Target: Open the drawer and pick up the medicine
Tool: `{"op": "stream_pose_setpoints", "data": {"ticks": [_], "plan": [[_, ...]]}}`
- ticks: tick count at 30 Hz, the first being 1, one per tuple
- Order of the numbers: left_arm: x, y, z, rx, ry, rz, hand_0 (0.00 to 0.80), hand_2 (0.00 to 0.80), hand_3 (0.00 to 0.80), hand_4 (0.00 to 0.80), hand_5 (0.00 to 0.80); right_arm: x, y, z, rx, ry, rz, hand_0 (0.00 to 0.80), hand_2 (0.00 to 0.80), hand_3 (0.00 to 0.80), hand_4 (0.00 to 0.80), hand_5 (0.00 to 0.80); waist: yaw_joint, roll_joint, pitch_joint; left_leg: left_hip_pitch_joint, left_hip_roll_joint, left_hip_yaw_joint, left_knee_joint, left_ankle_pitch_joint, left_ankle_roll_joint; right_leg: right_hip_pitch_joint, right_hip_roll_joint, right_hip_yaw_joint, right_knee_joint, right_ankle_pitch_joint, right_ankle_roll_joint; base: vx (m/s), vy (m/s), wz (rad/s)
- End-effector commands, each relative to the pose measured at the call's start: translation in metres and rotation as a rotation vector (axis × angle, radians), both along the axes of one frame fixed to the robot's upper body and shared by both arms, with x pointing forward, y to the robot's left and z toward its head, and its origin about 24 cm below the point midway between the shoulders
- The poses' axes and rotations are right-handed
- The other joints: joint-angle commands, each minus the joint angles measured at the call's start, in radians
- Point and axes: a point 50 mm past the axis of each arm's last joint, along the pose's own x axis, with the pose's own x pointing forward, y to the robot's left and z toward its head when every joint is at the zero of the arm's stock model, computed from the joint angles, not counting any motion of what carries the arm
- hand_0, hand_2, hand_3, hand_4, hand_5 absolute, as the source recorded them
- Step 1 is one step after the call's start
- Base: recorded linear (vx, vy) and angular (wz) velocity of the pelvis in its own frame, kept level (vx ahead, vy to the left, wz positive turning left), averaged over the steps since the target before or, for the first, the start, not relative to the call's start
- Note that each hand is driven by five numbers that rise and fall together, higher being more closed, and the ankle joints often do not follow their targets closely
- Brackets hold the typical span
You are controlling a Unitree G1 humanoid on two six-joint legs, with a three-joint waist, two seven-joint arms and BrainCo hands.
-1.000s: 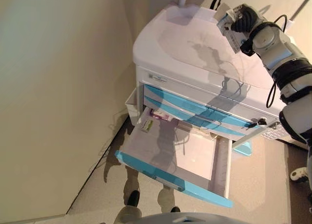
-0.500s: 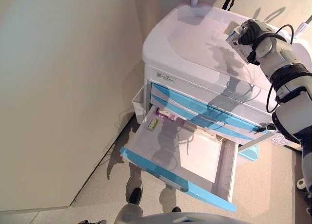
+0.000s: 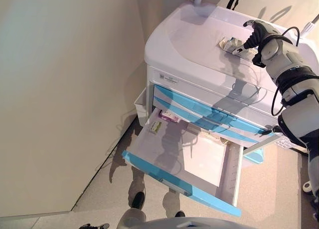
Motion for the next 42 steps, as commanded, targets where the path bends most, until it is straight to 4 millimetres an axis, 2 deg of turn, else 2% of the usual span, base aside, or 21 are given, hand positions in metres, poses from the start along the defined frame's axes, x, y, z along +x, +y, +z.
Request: {"op": "stream_pose_setpoints", "data": {"ticks": [1,6,9,11,12,15,17,18,19,20,28,29,30,32,33,35,36,37,38,41,42], "plan": [[0.007,0.003,0.001,0.016,-0.004,0.015,0.000,0.000,0.000,0.000,0.000,-0.005,-0.008,0.026,0.015,-0.106,-0.015,0.000,0.000,0.000,0.000,0.000,-0.007,-0.026,0.029,0.042,-0.036,0.044,-0.011,-0.046,0.009,-0.006,-0.016,0.016,0.064,-0.004,0.060,0.000,0.000,0.00],[0.008,0.003,0.001,0.019,-0.008,0.024,0.000,0.000,0.000,0.000,0.000,-0.016,-0.003,0.051,0.123,-0.303,0.090,0.000,0.000,0.000,0.000,0.000,-0.023,-0.018,0.027,0.049,-0.032,0.058,-0.013,-0.050,0.010,-0.005,-0.016,0.027,0.064,-0.004,0.060,0.004,0.002,-0.01],[0.006,0.001,0.001,0.023,-0.022,0.046,0.000,0.000,0.000,0.000,0.000,-0.044,-0.012,0.064,0.225,-0.504,0.208,0.000,0.000,0.000,0.000,0.000,-0.046,0.003,0.027,0.064,-0.028,0.073,-0.015,-0.059,0.014,-0.001,-0.016,0.039,0.064,-0.006,0.062,0.022,0.014,-0.15],[0.005,0.002,0.001,0.029,-0.019,0.039,0.000,0.000,0.000,0.000,0.000,-0.052,-0.023,0.059,0.263,-0.543,0.206,0.000,0.000,0.000,0.000,0.000,-0.046,0.003,0.025,0.068,-0.028,0.076,-0.015,-0.061,0.015,0.003,-0.017,0.039,0.063,-0.008,0.062,0.025,0.005,-0.09],[0.005,-0.001,0.000,0.028,-0.020,0.037,0.000,0.000,0.000,0.000,0.000,-0.070,-0.044,0.052,0.336,-0.639,0.183,0.000,0.000,0.000,0.000,0.000,-0.055,0.016,0.023,0.075,-0.026,0.082,-0.016,-0.066,0.017,0.008,-0.018,0.043,0.064,-0.011,0.064,0.040,0.004,0.00],[0.004,-0.006,-0.002,0.027,-0.013,0.026,0.000,0.000,0.000,0.000,0.000,-0.091,-0.077,0.032,0.493,-0.773,0.093,0.000,0.000,0.000,0.000,0.000,-0.068,0.034,0.019,0.086,-0.027,0.089,-0.017,-0.072,0.019,0.015,-0.019,0.048,0.063,-0.016,0.065,0.032,0.004,-0.01],[0.004,-0.004,-0.001,0.035,-0.009,0.014,0.000,0.000,0.000,0.000,0.000,-0.097,-0.086,0.020,0.524,-0.781,0.060,0.000,0.000,0.000,0.000,0.000,-0.065,0.032,0.017,0.090,-0.026,0.091,-0.018,-0.075,0.021,0.018,-0.018,0.050,0.062,-0.017,0.065,0.024,0.007,-0.20],[0.003,-0.008,-0.003,0.029,-0.005,0.017,0.000,0.000,0.000,0.000,0.000,-0.108,-0.101,0.003,0.588,-0.822,-0.006,0.000,0.000,0.000,0.000,0.000,-0.080,0.045,0.016,0.097,-0.025,0.100,-0.020,-0.079,0.023,0.020,-0.019,0.057,0.061,-0.019,0.066,0.017,0.008,-0.27],[0.003,-0.007,-0.003,0.031,-0.004,0.015,0.000,0.000,0.000,0.000,0.000,-0.109,-0.102,0.001,0.589,-0.822,-0.009,0.000,0.000,0.000,0.000,0.000,-0.076,0.043,0.015,0.098,-0.025,0.101,-0.020,-0.079,0.023,0.020,-0.019,0.057,0.061,-0.019,0.066,0.025,0.016,-0.24],[0.002,-0.011,-0.004,0.024,0.000,0.010,0.000,0.000,0.000,0.000,0.000,-0.116,-0.109,-0.016,0.629,-0.825,-0.049,0.000,0.000,0.000,0.000,0.000,-0.082,0.051,0.013,0.104,-0.025,0.109,-0.020,-0.082,0.024,0.022,-0.019,0.062,0.061,-0.020,0.067,0.012,0.007,-0.22],[0.006,-0.019,-0.006,0.027,0.002,-0.018,0.000,0.000,0.000,0.000,0.000,-0.161,-0.144,-0.089,0.708,-0.872,-0.343,0.000,0.000,0.000,0.000,0.000,-0.114,0.084,0.011,0.124,-0.029,0.130,-0.023,-0.093,0.029,0.027,-0.021,0.089,0.060,-0.024,0.069,0.010,0.004,-0.16],[0.005,-0.019,-0.006,0.027,0.002,-0.019,0.000,0.000,0.000,0.000,0.000,-0.161,-0.144,-0.090,0.708,-0.871,-0.344,0.000,0.000,0.000,0.000,0.000,-0.113,0.083,0.011,0.125,-0.029,0.131,-0.023,-0.093,0.029,0.027,-0.021,0.089,0.060,-0.025,0.069,-0.001,0.011,-0.12],[0.009,-0.022,-0.007,0.021,-0.006,-0.026,0.000,0.000,0.000,0.000,0.000,-0.173,-0.145,-0.118,0.733,-0.842,-0.418,0.000,0.000,0.000,0.000,0.000,-0.127,0.096,0.015,0.129,-0.030,0.137,-0.022,-0.096,0.031,0.026,-0.021,0.098,0.062,-0.026,0.069,-0.003,0.010,-0.07],[0.009,-0.023,-0.007,0.021,-0.009,-0.026,0.000,0.000,0.000,0.000,0.000,-0.178,-0.146,-0.131,0.751,-0.820,-0.451,0.000,0.000,0.000,0.000,0.000,-0.129,0.099,0.015,0.131,-0.030,0.139,-0.021,-0.097,0.032,0.026,-0.021,0.101,0.062,-0.027,0.068,0.000,0.000,0.00],[0.011,-0.026,-0.007,0.012,-0.020,-0.030,0.000,0.000,0.000,0.000,0.000,-0.188,-0.142,-0.165,0.813,-0.741,-0.514,0.000,0.000,0.000,0.000,0.000,-0.142,0.112,0.020,0.134,-0.033,0.146,-0.020,-0.099,0.035,0.025,-0.021,0.108,0.066,-0.029,0.067,-0.008,0.015,-0.09],[0.011,-0.028,-0.008,0.007,-0.018,-0.033,0.000,0.000,0.000,0.000,0.000,-0.193,-0.139,-0.182,0.833,-0.694,-0.542,0.000,0.000,0.000,0.000,0.000,-0.145,0.115,0.020,0.137,-0.034,0.150,-0.020,-0.100,0.035,0.025,-0.022,0.114,0.066,-0.029,0.068,-0.015,0.027,-0.24],[0.011,-0.032,-0.009,-0.001,-0.019,-0.039,0.000,0.000,0.000,0.000,0.000,-0.204,-0.132,-0.217,0.891,-0.589,-0.608,0.000,0.000,0.000,0.000,0.000,-0.158,0.127,0.024,0.142,-0.034,0.159,-0.020,-0.102,0.037,0.023,-0.023,0.123,0.066,-0.026,0.069,-0.017,0.032,-0.17],[0.011,-0.031,-0.009,0.000,-0.018,-0.039,0.000,0.000,0.000,0.000,0.000,-0.204,-0.132,-0.218,0.892,-0.588,-0.608,0.000,0.000,0.000,0.000,0.000,-0.157,0.126,0.024,0.143,-0.034,0.161,-0.020,-0.102,0.037,0.024,-0.023,0.124,0.066,-0.026,0.069,-0.028,0.042,-0.14],[0.012,-0.034,-0.009,-0.008,-0.019,-0.047,0.000,0.000,0.000,0.000,0.000,-0.218,-0.123,-0.252,0.922,-0.446,-0.660,0.000,0.000,0.000,0.000,0.000,-0.169,0.135,0.027,0.147,-0.034,0.172,-0.020,-0.103,0.037,0.021,-0.023,0.136,0.065,-0.023,0.069,-0.032,0.033,-0.11],[0.016,-0.036,-0.009,-0.013,-0.036,-0.063,0.000,0.000,0.000,0.000,0.000,-0.232,-0.111,-0.283,0.930,-0.283,-0.686,0.000,0.000,0.000,0.000,0.000,-0.182,0.146,0.032,0.149,-0.034,0.188,-0.021,-0.103,0.037,0.016,-0.023,0.152,0.065,-0.020,0.070,-0.035,0.033,-0.22],[0.022,-0.037,-0.008,-0.015,-0.055,-0.106,0.000,0.000,0.000,0.000,0.000,-0.245,-0.102,-0.309,0.938,-0.122,-0.704,0.000,0.000,0.000,0.000,0.000,-0.195,0.154,0.036,0.150,-0.034,0.200,-0.020,-0.103,0.037,0.010,-0.023,0.165,0.068,-0.016,0.071,-0.044,0.040,-0.29]]}}
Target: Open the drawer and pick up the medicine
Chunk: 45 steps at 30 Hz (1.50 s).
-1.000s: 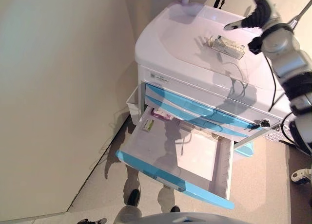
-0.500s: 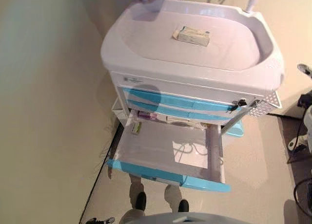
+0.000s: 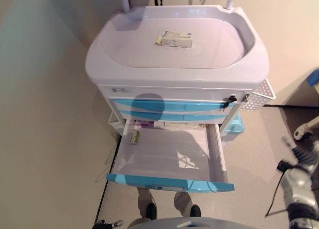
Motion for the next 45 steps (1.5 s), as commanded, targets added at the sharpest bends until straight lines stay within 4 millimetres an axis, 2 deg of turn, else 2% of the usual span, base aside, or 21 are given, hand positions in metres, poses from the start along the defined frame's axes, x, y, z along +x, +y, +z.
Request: {"op": "stream_pose_setpoints", "data": {"ticks": [1,2,7,8,13,14,16,19,23,24,25,26,27,34,35,36,37,38,41,42,45], "plan": [[0.012,0.006,0.002,0.034,-0.009,-0.067,0.000,0.000,0.000,0.000,0.000,-0.001,0.001,-0.005,0.001,0.048,0.104,0.000,0.000,0.000,0.000,0.000,-0.002,-0.023,-0.006,0.020,-0.064,0.014,0.010,-0.073,0.028,-0.014,-0.031,-0.003,0.070,-0.029,0.070,-0.071,0.051,-0.33],[0.020,0.006,0.004,0.042,-0.031,-0.135,0.000,0.000,0.000,0.000,0.000,-0.017,0.012,-0.032,0.061,0.201,0.187,0.000,0.000,0.000,0.000,0.000,-0.014,-0.017,0.000,0.020,-0.064,0.028,0.009,-0.071,0.028,-0.022,-0.031,0.011,0.072,-0.024,0.071,-0.063,0.037,-0.26],[0.028,0.010,0.008,0.059,-0.049,-0.261,0.000,0.000,0.000,0.000,0.000,-0.047,0.023,-0.063,0.140,0.429,0.292,0.000,0.000,0.000,0.000,0.000,-0.029,-0.009,0.012,0.019,-0.063,0.047,0.008,-0.067,0.028,-0.035,-0.032,0.032,0.080,-0.019,0.072,-0.058,0.021,-0.29],[0.036,0.011,0.012,0.076,-0.062,-0.360,0.000,0.000,0.000,0.000,0.000,-0.066,0.028,-0.078,0.168,0.564,0.333,0.000,0.000,0.000,0.000,0.000,-0.036,-0.003,0.018,0.018,-0.065,0.050,0.008,-0.067,0.029,-0.042,-0.033,0.037,0.085,-0.018,0.073,-0.052,0.014,-0.13],[0.048,0.014,0.017,0.093,-0.074,-0.510,0.000,0.000,0.000,0.000,0.000,-0.077,0.029,-0.087,0.147,0.727,0.423,0.000,0.000,0.000,0.000,0.000,-0.046,0.010,0.046,0.009,-0.068,0.051,0.013,-0.065,0.032,-0.068,-0.038,0.044,0.118,-0.026,0.070,-0.099,0.025,-0.02],[0.065,0.015,0.024,0.103,-0.133,-0.557,0.000,0.000,0.000,0.000,0.000,-0.068,0.026,-0.084,0.082,0.792,0.506,0.000,0.000,0.000,0.000,0.000,-0.049,0.019,0.092,-0.020,-0.073,0.051,0.044,-0.070,0.038,-0.111,-0.038,0.057,0.164,-0.033,0.065,-0.266,0.044,-0.16],[0.073,0.016,0.028,0.110,-0.161,-0.563,0.000,0.000,0.000,0.000,0.000,-0.059,0.024,-0.081,0.057,0.788,0.522,0.000,0.000,0.000,0.000,0.000,-0.049,0.019,0.116,-0.047,-0.076,0.056,0.073,-0.074,0.041,-0.142,-0.039,0.065,0.192,-0.037,0.062,-0.293,0.034,-0.19],[0.112,0.014,0.046,0.140,-0.285,-0.643,0.000,0.000,0.000,0.000,0.000,-0.025,0.021,-0.068,-0.009,0.762,0.561,0.000,0.000,0.000,0.000,0.000,-0.040,0.009,0.211,-0.180,-0.083,0.066,0.226,-0.095,0.049,-0.253,-0.039,0.082,0.291,-0.042,0.042,-0.327,-0.034,-0.20],[0.151,0.011,0.075,0.197,-0.402,-0.809,0.000,0.000,0.000,0.000,0.000,0.008,0.017,-0.050,-0.112,0.725,0.617,0.000,0.000,0.000,0.000,0.000,-0.032,0.001,0.260,-0.321,-0.081,0.062,0.353,-0.113,0.052,-0.362,-0.038,0.077,0.372,-0.050,0.029,-0.200,-0.061,-0.08],[0.151,0.012,0.075,0.197,-0.401,-0.809,0.000,0.000,0.000,0.000,0.000,0.008,0.018,-0.050,-0.112,0.725,0.618,0.000,0.000,0.000,0.000,0.000,-0.032,0.001,0.259,-0.323,-0.081,0.062,0.355,-0.114,0.052,-0.365,-0.038,0.078,0.373,-0.051,0.028,-0.171,-0.073,0.03],[0.170,0.011,0.097,0.222,-0.490,-0.871,0.000,0.000,0.000,0.000,0.000,0.020,0.015,-0.041,-0.184,0.736,0.665,0.000,0.000,0.000,0.000,0.000,-0.029,0.002,0.277,-0.383,-0.079,0.054,0.411,-0.124,0.056,-0.413,-0.037,0.082,0.415,-0.061,0.020,-0.109,-0.053,0.07],[0.170,0.011,0.097,0.222,-0.490,-0.870,0.000,0.000,0.000,0.000,0.000,0.020,0.015,-0.041,-0.184,0.736,0.665,0.000,0.000,0.000,0.000,0.000,-0.029,0.002,0.275,-0.386,-0.079,0.054,0.413,-0.125,0.056,-0.416,-0.037,0.082,0.416,-0.061,0.020,-0.192,-0.097,0.14],[0.180,0.012,0.117,0.220,-0.573,-0.889,0.000,0.000,0.000,0.000,0.000,0.026,0.012,-0.034,-0.213,0.727,0.677,0.000,0.000,0.000,0.000,0.000,-0.027,0.004,0.289,-0.432,-0.078,0.051,0.454,-0.131,0.059,-0.458,-0.033,0.082,0.454,-0.073,0.011,-0.117,-0.064,0.14],[0.213,0.005,0.169,0.253,-0.776,-0.928,0.000,0.000,0.000,0.000,0.000,0.030,0.012,-0.032,-0.197,0.708,0.651,0.000,0.000,0.000,0.000,0.000,-0.029,0.015,0.309,-0.522,-0.070,0.052,0.519,-0.142,0.058,-0.550,-0.030,0.088,0.521,-0.091,-0.003,-0.059,-0.034,0.05],[0.226,0.003,0.191,0.307,-0.855,-0.946,0.000,0.000,0.000,0.000,0.000,0.027,0.014,-0.035,-0.187,0.713,0.651,0.000,0.000,0.000,0.000,0.000,-0.033,0.018,0.316,-0.530,-0.067,0.054,0.522,-0.143,0.056,-0.564,-0.029,0.089,0.529,-0.097,-0.005,0.000,0.000,0.00],[0.226,0.003,0.191,0.307,-0.855,-0.946,0.000,0.000,0.000,0.000,0.000,0.027,0.014,-0.035,-0.187,0.713,0.651,0.000,0.000,0.000,0.000,0.000,-0.033,0.017,0.316,-0.530,-0.067,0.054,0.522,-0.143,0.056,-0.565,-0.028,0.089,0.529,-0.097,-0.005,-0.006,-0.030,-0.03],[0.237,-0.001,0.218,0.353,-0.953,-0.969,0.000,0.000,0.000,0.000,0.000,0.022,0.014,-0.040,-0.174,0.734,0.642,0.000,0.000,0.000,0.000,0.000,-0.034,0.020,0.320,-0.530,-0.066,0.057,0.520,-0.144,0.055,-0.569,-0.028,0.090,0.531,-0.098,-0.006,0.000,0.000,0.00],[0.236,-0.001,0.218,0.354,-0.953,-0.968,0.000,0.000,0.000,0.000,0.000,0.022,0.014,-0.040,-0.174,0.734,0.643,0.000,0.000,0.000,0.000,0.000,-0.034,0.020,0.320,-0.530,-0.066,0.057,0.520,-0.144,0.055,-0.569,-0.028,0.091,0.531,-0.099,-0.006,0.000,0.000,0.00],[0.250,0.001,0.273,0.474,-1.134,-0.979,0.000,0.000,0.000,0.000,0.000,0.004,0.015,-0.051,-0.132,0.781,0.623,0.000,0.000,0.000,0.000,0.000,-0.038,0.024,0.324,-0.530,-0.067,0.061,0.518,-0.149,0.050,-0.571,-0.030,0.092,0.531,-0.107,-0.006,0.000,0.000,0.00],[0.249,0.001,0.273,0.475,-1.133,-0.978,0.000,0.000,0.000,0.000,0.000,0.004,0.015,-0.051,-0.132,0.780,0.623,0.000,0.000,0.000,0.000,0.000,-0.038,0.024,0.324,-0.530,-0.067,0.061,0.518,-0.149,0.050,-0.571,-0.030,0.092,0.532,-0.107,-0.006,0.000,0.000,0.00],[0.262,0.005,0.311,0.613,-1.219,-0.990,0.000,0.000,0.000,0.000,0.000,-0.005,0.017,-0.059,-0.092,0.804,0.606,0.000,0.000,0.000,0.000,0.000,-0.044,0.024,0.329,-0.528,-0.067,0.064,0.531,-0.160,0.052,-0.574,-0.032,0.099,0.542,-0.115,-0.008,0.010,-0.003,0.04]]}}
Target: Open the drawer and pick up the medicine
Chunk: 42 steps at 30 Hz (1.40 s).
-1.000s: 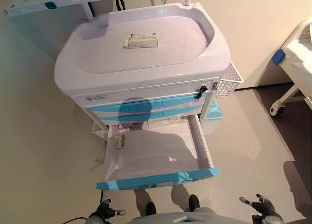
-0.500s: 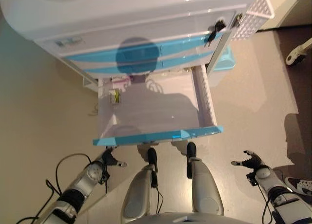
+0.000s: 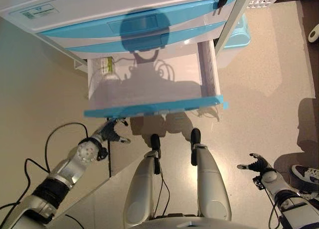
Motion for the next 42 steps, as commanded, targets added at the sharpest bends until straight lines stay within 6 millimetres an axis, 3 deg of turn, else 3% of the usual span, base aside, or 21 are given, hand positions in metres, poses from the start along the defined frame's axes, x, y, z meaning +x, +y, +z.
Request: {"op": "stream_pose_setpoints", "data": {"ticks": [1,3,4,8,19,26,32,35,38,39,41,42], "plan": [[0.021,0.011,0.070,0.001,-0.307,0.041,0.000,0.000,0.000,0.000,0.000,-0.029,-0.008,-0.011,-0.024,0.083,-0.039,0.000,0.000,0.000,0.000,0.000,-0.025,-0.007,-0.056,-0.034,-0.045,0.014,0.114,-0.100,0.052,0.054,0.021,0.002,-0.033,-0.027,0.039,0.004,-0.006,0.05],[0.031,0.012,0.087,0.048,-0.367,0.050,0.000,0.000,0.000,0.000,0.000,-0.031,-0.009,-0.012,-0.008,0.071,-0.066,0.000,0.000,0.000,0.000,0.000,-0.031,-0.008,-0.053,-0.035,-0.045,0.015,0.120,-0.104,0.052,0.052,0.020,0.005,-0.023,-0.031,0.037,0.000,0.000,0.00],[0.040,0.012,0.105,0.112,-0.431,0.067,0.000,0.000,0.000,0.000,0.000,-0.032,-0.007,-0.014,0.006,0.067,-0.080,0.000,0.000,0.000,0.000,0.000,-0.038,-0.007,-0.049,-0.036,-0.045,0.016,0.127,-0.109,0.053,0.047,0.017,0.009,-0.010,-0.037,0.035,0.000,0.000,0.00],[0.053,0.011,0.128,0.160,-0.496,0.085,0.000,0.000,0.000,0.000,0.000,-0.032,-0.004,-0.016,0.002,0.085,-0.066,0.000,0.000,0.000,0.000,0.000,-0.044,-0.011,-0.041,-0.037,-0.043,0.021,0.134,-0.114,0.054,0.044,0.019,0.013,-0.006,-0.035,0.035,-0.001,-0.003,0.01],[0.092,0.009,0.148,0.224,-0.504,0.201,0.000,0.000,0.000,0.000,0.000,-0.021,0.011,-0.020,0.019,0.085,-0.009,0.000,0.000,0.000,0.000,0.000,-0.069,-0.033,-0.042,-0.048,-0.038,0.026,0.136,-0.111,0.055,0.031,0.024,0.017,-0.010,-0.027,0.037,0.000,-0.002,-0.02],[0.097,0.010,0.140,0.246,-0.434,0.210,0.000,0.000,0.000,0.000,0.000,-0.019,0.016,-0.022,0.029,0.093,0.003,0.000,0.000,0.000,0.000,0.000,-0.071,-0.036,-0.050,-0.049,-0.038,0.027,0.130,-0.108,0.055,0.031,0.023,0.019,-0.017,-0.019,0.040,0.000,0.000,0.00],[0.089,0.010,0.129,0.202,-0.441,0.199,0.000,0.000,0.000,0.000,0.000,-0.021,0.019,-0.024,0.036,0.098,-0.001,0.000,0.000,0.000,0.000,0.000,-0.057,-0.035,-0.053,-0.033,-0.041,0.022,0.117,-0.104,0.054,0.049,0.023,0.016,-0.033,-0.011,0.041,0.000,0.000,0.00],[0.064,0.016,0.107,0.111,-0.470,0.195,0.000,0.000,0.000,0.000,0.000,-0.027,0.023,-0.029,0.047,0.111,-0.006,0.000,0.000,0.000,0.000,0.000,-0.037,-0.042,-0.059,-0.006,-0.044,0.013,0.085,-0.094,0.050,0.077,0.022,0.009,-0.064,0.001,0.044,0.000,0.000,0.00],[0.053,0.021,0.092,0.056,-0.450,0.209,0.000,0.000,0.000,0.000,0.000,-0.031,0.024,-0.031,0.050,0.121,-0.008,0.000,0.000,0.000,0.000,0.000,-0.034,-0.043,-0.064,0.011,-0.045,0.009,0.063,-0.086,0.048,0.094,0.020,0.005,-0.085,0.011,0.047,0.000,0.000,0.00],[0.037,0.025,0.076,-0.051,-0.425,0.220,0.000,0.000,0.000,0.000,0.000,-0.035,0.025,-0.034,0.057,0.131,-0.011,0.000,0.000,0.000,0.000,0.000,-0.024,-0.046,-0.073,0.037,-0.047,0.002,0.027,-0.074,0.044,0.123,0.020,-0.001,-0.122,0.025,0.051,0.000,0.000,0.00],[0.031,0.027,0.069,-0.105,-0.414,0.232,0.000,0.000,0.000,0.000,0.000,-0.037,0.026,-0.035,0.058,0.136,-0.008,0.000,0.000,0.000,0.000,0.000,-0.021,-0.048,-0.077,0.046,-0.046,0.000,0.014,-0.069,0.043,0.134,0.021,-0.004,-0.136,0.032,0.052,0.000,0.000,0.00],[0.017,0.026,0.048,-0.268,-0.366,0.249,0.000,0.000,0.000,0.000,0.000,-0.039,0.028,-0.037,0.060,0.146,-0.005,0.000,0.000,0.000,0.000,0.000,-0.008,-0.050,-0.090,0.073,-0.046,-0.004,-0.021,-0.057,0.040,0.165,0.021,-0.012,-0.171,0.042,0.056,0.000,0.000,0.00]]}}
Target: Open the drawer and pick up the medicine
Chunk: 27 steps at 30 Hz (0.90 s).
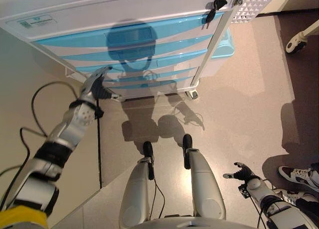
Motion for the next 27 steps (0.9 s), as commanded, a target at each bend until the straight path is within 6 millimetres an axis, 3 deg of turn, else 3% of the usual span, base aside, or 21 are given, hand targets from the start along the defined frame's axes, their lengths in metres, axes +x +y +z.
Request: {"op": "stream_pose_setpoints", "data": {"ticks": [1,2,3,5,11,12,13,14,15,16,17,20,21,23,24,25,26,27], "plan": [[-0.011,0.000,0.009,-0.231,-0.119,-0.018,0.000,0.000,0.000,0.000,0.000,-0.029,-0.015,-0.008,-0.038,0.082,-0.048,0.000,0.000,0.000,0.000,0.000,0.011,0.008,-0.053,-0.012,-0.048,0.011,-0.001,-0.042,0.046,0.078,0.011,-0.007,-0.145,0.055,0.048,0.067,-0.032,0.02],[-0.027,-0.004,-0.017,-0.435,-0.088,-0.001,0.000,0.000,0.000,0.000,0.000,-0.033,-0.013,-0.011,-0.034,0.096,-0.049,0.000,0.000,0.000,0.000,0.000,0.023,0.003,-0.070,0.028,-0.049,0.003,-0.040,-0.030,0.044,0.120,0.013,-0.018,-0.180,0.065,0.051,0.052,-0.026,0.12],[-0.027,-0.004,-0.017,-0.436,-0.087,0.000,0.000,0.000,0.000,0.000,0.000,-0.033,-0.013,-0.011,-0.034,0.096,-0.049,0.000,0.000,0.000,0.000,0.000,0.022,0.003,-0.069,0.030,-0.049,0.002,-0.042,-0.029,0.044,0.123,0.012,-0.019,-0.181,0.065,0.051,0.087,-0.028,0.12],[-0.048,0.000,-0.047,-0.605,-0.028,0.051,0.000,0.000,0.000,0.000,0.000,-0.041,-0.012,-0.014,-0.029,0.110,-0.059,0.000,0.000,0.000,0.000,0.000,0.034,-0.001,-0.099,0.104,-0.050,-0.011,-0.116,-0.009,0.040,0.199,0.018,-0.033,-0.243,0.076,0.058,0.128,-0.013,0.14],[-0.073,0.012,-0.084,-0.712,0.093,0.138,0.000,0.000,0.000,0.000,0.000,-0.054,-0.014,-0.018,-0.029,0.144,-0.066,0.000,0.000,0.000,0.000,0.000,0.047,-0.006,-0.146,0.206,-0.045,-0.027,-0.215,0.025,0.032,0.310,0.021,-0.059,-0.332,0.091,0.066,0.100,-0.005,0.11],[-0.082,0.013,-0.108,-0.751,0.182,0.186,0.000,0.000,0.000,0.000,0.000,-0.060,-0.014,-0.020,-0.032,0.166,-0.061,0.000,0.000,0.000,0.000,0.000,0.052,-0.009,-0.169,0.241,-0.044,-0.032,-0.239,0.032,0.030,0.347,0.023,-0.069,-0.358,0.092,0.068,0.091,-0.013,0.13],[-0.082,0.013,-0.108,-0.751,0.182,0.186,0.000,0.000,0.000,0.000,0.000,-0.060,-0.014,-0.020,-0.032,0.167,-0.061,0.000,0.000,0.000,0.000,0.000,0.052,-0.009,-0.167,0.244,-0.044,-0.032,-0.242,0.033,0.030,0.351,0.023,-0.069,-0.360,0.092,0.068,0.141,-0.020,0.12],[-0.095,0.016,-0.133,-0.770,0.286,0.251,0.000,0.000,0.000,0.000,0.000,-0.065,-0.013,-0.023,-0.029,0.193,-0.055,0.000,0.000,0.000,0.000,0.000,0.056,-0.013,-0.195,0.275,-0.042,-0.033,-0.264,0.037,0.027,0.384,0.024,-0.079,-0.383,0.094,0.072,0.078,-0.008,0.06],[-0.095,0.016,-0.133,-0.770,0.286,0.251,0.000,0.000,0.000,0.000,0.000,-0.065,-0.013,-0.023,-0.030,0.193,-0.055,0.000,0.000,0.000,0.000,0.000,0.056,-0.013,-0.194,0.278,-0.042,-0.033,-0.266,0.037,0.027,0.387,0.024,-0.079,-0.384,0.095,0.072,0.126,-0.020,0.10],[-0.100,0.017,-0.145,-0.768,0.339,0.280,0.000,0.000,0.000,0.000,0.000,-0.067,-0.012,-0.024,-0.026,0.200,-0.051,0.000,0.000,0.000,0.000,0.000,0.057,-0.016,-0.206,0.296,-0.038,-0.034,-0.278,0.039,0.026,0.405,0.026,-0.081,-0.397,0.096,0.073,0.109,-0.011,0.10],[-0.114,0.019,-0.170,-0.724,0.463,0.342,0.000,0.000,0.000,0.000,0.000,-0.069,-0.008,-0.026,-0.011,0.210,-0.048,0.000,0.000,0.000,0.000,0.000,0.057,-0.020,-0.231,0.321,-0.036,-0.034,-0.290,0.040,0.023,0.432,0.028,-0.085,-0.413,0.096,0.075,0.149,-0.014,0.11],[-0.138,0.020,-0.202,-0.690,0.622,0.441,0.000,0.000,0.000,0.000,0.000,-0.076,-0.001,-0.032,0.035,0.222,-0.072,0.000,0.000,0.000,0.000,0.000,0.057,-0.025,-0.268,0.366,-0.031,-0.028,-0.317,0.040,0.019,0.475,0.033,-0.088,-0.443,0.097,0.078,0.116,-0.003,0.06],[-0.138,0.020,-0.202,-0.690,0.622,0.440,0.000,0.000,0.000,0.000,0.000,-0.076,-0.001,-0.032,0.035,0.222,-0.072,0.000,0.000,0.000,0.000,0.000,0.057,-0.025,-0.267,0.367,-0.030,-0.028,-0.318,0.040,0.019,0.477,0.033,-0.088,-0.444,0.097,0.078,0.108,0.006,0.00],[-0.173,0.017,-0.235,-0.692,0.804,0.582,0.000,0.000,0.000,0.000,0.000,-0.085,0.008,-0.038,0.123,0.221,-0.178,0.000,0.000,0.000,0.000,0.000,0.055,-0.029,-0.299,0.406,-0.027,-0.023,-0.346,0.041,0.017,0.510,0.039,-0.090,-0.464,0.096,0.080,0.093,0.001,0.01],[-0.173,0.017,-0.236,-0.692,0.803,0.581,0.000,0.000,0.000,0.000,0.000,-0.085,0.007,-0.038,0.123,0.220,-0.178,0.000,0.000,0.000,0.000,0.000,0.055,-0.029,-0.298,0.408,-0.027,-0.023,-0.347,0.042,0.017,0.512,0.039,-0.089,-0.464,0.096,0.080,0.096,-0.004,0.02],[-0.192,0.012,-0.249,-0.697,0.889,0.648,0.000,0.000,0.000,0.000,0.000,-0.090,0.014,-0.042,0.178,0.221,-0.245,0.000,0.000,0.000,0.000,0.000,0.056,-0.031,-0.318,0.430,-0.024,-0.019,-0.367,0.044,0.016,0.530,0.043,-0.089,-0.479,0.097,0.080,0.065,0.000,0.00],[-0.192,0.012,-0.249,-0.697,0.889,0.648,0.000,0.000,0.000,0.000,0.000,-0.090,0.013,-0.042,0.178,0.221,-0.245,0.000,0.000,0.000,0.000,0.000,0.056,-0.031,-0.317,0.432,-0.024,-0.019,-0.368,0.045,0.016,0.531,0.043,-0.089,-0.480,0.097,0.080,0.114,0.001,-0.02],[-0.208,0.006,-0.258,-0.688,0.955,0.696,0.000,0.000,0.000,0.000,0.000,-0.090,0.020,-0.044,0.205,0.222,-0.260,0.000,0.000,0.000,0.000,0.000,0.059,-0.032,-0.337,0.449,-0.021,-0.012,-0.388,0.049,0.013,0.546,0.047,-0.093,-0.497,0.099,0.081,0.051,0.001,-0.03]]}}
